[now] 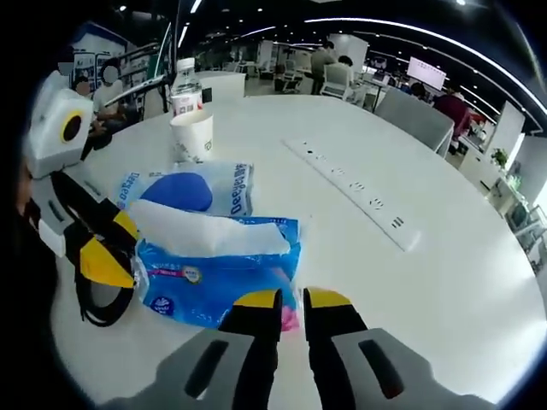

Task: Arrange the tabletop items into an orderly group along one side of the table until the central work area is clear of visible clutter.

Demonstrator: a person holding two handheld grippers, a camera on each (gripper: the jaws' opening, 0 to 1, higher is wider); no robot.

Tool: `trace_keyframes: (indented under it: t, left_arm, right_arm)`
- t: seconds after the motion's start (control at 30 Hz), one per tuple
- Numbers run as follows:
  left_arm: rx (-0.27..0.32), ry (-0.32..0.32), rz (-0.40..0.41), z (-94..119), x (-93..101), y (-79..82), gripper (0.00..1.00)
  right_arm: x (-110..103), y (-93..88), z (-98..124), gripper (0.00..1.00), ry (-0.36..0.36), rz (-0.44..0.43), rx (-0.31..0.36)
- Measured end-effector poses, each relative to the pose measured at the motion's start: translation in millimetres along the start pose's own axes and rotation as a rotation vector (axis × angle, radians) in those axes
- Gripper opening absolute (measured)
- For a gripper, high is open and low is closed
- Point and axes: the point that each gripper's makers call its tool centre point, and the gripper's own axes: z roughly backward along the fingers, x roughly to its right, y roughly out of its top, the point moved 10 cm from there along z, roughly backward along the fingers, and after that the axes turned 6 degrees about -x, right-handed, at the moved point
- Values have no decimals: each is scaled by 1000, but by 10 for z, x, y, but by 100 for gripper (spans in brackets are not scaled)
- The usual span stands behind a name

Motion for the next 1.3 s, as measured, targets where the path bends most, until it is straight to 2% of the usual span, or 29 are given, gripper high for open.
trace_keyframes:
  t: [0.1, 0.23, 0.37, 0.5, 0.7, 1.07, 1.3]
  left_arm:
    - [-17, -3, 29, -31, -35, -11, 14]
    - [-23, -18, 51, -37, -30, -5, 11]
    - [-39, -27, 57, -25, -27, -11, 1]
    - [-42, -34, 69, -12, -25, -10, 0]
    - [-34, -39, 42, 26, 5, 11, 0]
    - [11, -53, 20, 149, 54, 104, 0]
    - [36, -52, -30, 214, 73, 158, 0]
  right_arm:
    - [-5, 0, -5, 0, 0, -9, 2]
    - [-31, -1, -20, 0, 19, -9, -2]
    - [-34, -17, -38, 0, 22, -18, -2]
    - [-26, -22, -37, 0, 22, -26, 2]
    - [1, -66, 4, 0, 13, -44, 2]
    - [8, -126, 216, 0, -22, -76, 41]
    - [-15, -166, 405, 0, -60, -100, 65]
